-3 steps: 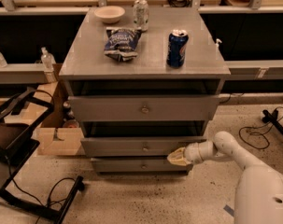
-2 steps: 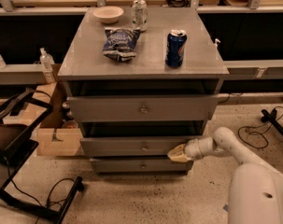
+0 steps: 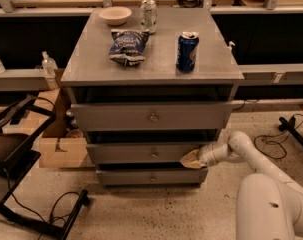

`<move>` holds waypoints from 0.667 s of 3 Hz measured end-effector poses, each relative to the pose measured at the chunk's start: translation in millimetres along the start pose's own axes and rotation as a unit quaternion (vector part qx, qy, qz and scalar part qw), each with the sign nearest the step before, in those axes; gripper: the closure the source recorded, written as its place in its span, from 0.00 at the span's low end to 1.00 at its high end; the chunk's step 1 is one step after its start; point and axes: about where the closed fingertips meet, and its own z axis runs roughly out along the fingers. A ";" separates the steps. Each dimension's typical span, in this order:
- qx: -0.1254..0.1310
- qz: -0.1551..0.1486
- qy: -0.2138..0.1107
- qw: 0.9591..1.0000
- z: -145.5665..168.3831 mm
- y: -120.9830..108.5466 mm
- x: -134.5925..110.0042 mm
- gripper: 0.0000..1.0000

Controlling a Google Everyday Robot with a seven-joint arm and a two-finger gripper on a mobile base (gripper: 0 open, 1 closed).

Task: Close middle drawer

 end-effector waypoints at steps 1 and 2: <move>0.006 -0.004 0.000 1.000 -5.4 -10.8 -2.8 1.00; 0.006 -0.004 0.000 1.000 -5.5 -5.3 -2.4 1.00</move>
Offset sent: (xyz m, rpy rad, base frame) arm 0.1362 -0.0552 0.0321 -0.0142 -0.0963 -0.0510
